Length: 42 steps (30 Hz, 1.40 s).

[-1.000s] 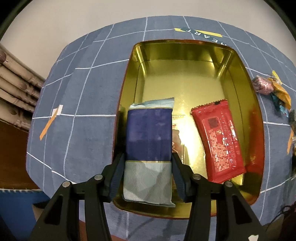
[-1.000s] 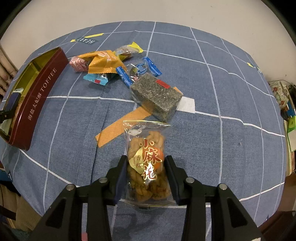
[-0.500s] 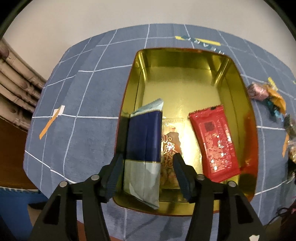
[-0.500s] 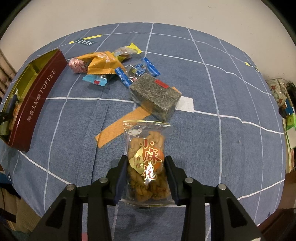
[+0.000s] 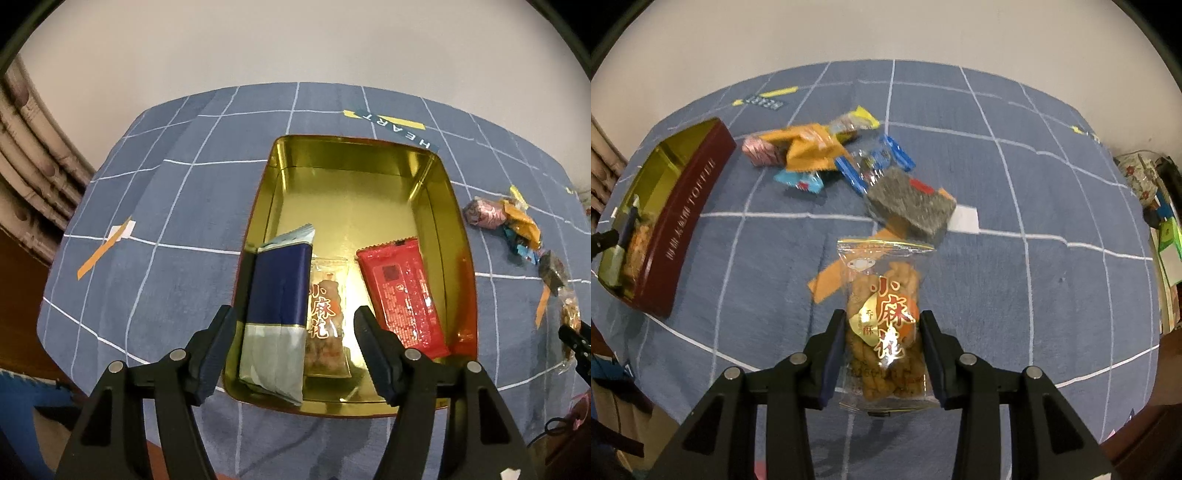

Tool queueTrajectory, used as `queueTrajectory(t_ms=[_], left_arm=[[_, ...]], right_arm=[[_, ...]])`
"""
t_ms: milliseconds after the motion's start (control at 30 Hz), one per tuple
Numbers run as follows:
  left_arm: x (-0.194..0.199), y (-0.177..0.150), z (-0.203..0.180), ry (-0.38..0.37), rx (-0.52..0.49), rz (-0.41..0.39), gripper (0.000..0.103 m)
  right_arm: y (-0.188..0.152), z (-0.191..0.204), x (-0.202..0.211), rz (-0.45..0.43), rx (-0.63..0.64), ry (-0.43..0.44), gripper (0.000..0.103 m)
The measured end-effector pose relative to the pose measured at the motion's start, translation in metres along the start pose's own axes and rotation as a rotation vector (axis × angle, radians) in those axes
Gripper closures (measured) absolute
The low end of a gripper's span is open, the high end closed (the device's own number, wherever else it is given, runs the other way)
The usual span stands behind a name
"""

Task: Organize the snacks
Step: 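Lower the navy-and-white packet into the tin and open the left tool, then carry the clear snack bag into the gold tin and open the right tool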

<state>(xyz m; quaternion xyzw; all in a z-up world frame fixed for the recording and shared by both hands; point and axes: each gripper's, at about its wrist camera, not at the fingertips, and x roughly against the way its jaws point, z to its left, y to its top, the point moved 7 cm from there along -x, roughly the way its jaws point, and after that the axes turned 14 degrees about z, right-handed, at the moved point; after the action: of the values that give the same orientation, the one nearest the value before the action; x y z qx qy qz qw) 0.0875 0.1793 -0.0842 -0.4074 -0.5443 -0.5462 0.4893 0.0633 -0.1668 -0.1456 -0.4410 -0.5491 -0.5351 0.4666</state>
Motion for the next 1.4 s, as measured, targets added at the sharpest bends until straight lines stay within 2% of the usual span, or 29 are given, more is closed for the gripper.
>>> queueTrajectory(t_ms=[167,267,400,567,767,900,1000,1400], left_arm=[[0.005,-0.002,0.011,-0.02,0.044,-0.012,0.036],[0.008,-0.004,0.02,-0.01,0.069,-0.021,0.036],[0.011,-0.015,0.032,-0.045,0.127,-0.031,0.036],[0.018,-0.028,0.046,-0.046,0.18,-0.059,0.035],[0.018,-0.04,0.069,-0.043,0.243,-0.054,0.035],[0.012,-0.043,0.082,-0.064,0.299,-0.039,0.033],[0.006,-0.044,0.086,-0.085,0.33,-0.026,0.033],[-0.002,-0.047,0.094,-0.088,0.367,-0.002,0.031]], right_arm=[[0.011,0.023,0.018,-0.035,0.043,0.018,0.063],[0.02,0.047,0.029,-0.057,0.087,0.045,0.063],[0.035,0.087,0.043,-0.088,0.138,0.101,0.063],[0.051,0.136,0.057,-0.113,0.176,0.15,0.063],[0.065,0.195,0.056,-0.087,0.197,0.249,0.063],[0.069,0.225,0.046,-0.051,0.196,0.274,0.063],[0.068,0.236,0.038,-0.028,0.186,0.272,0.063],[0.067,0.254,-0.001,0.044,0.134,0.227,0.063]])
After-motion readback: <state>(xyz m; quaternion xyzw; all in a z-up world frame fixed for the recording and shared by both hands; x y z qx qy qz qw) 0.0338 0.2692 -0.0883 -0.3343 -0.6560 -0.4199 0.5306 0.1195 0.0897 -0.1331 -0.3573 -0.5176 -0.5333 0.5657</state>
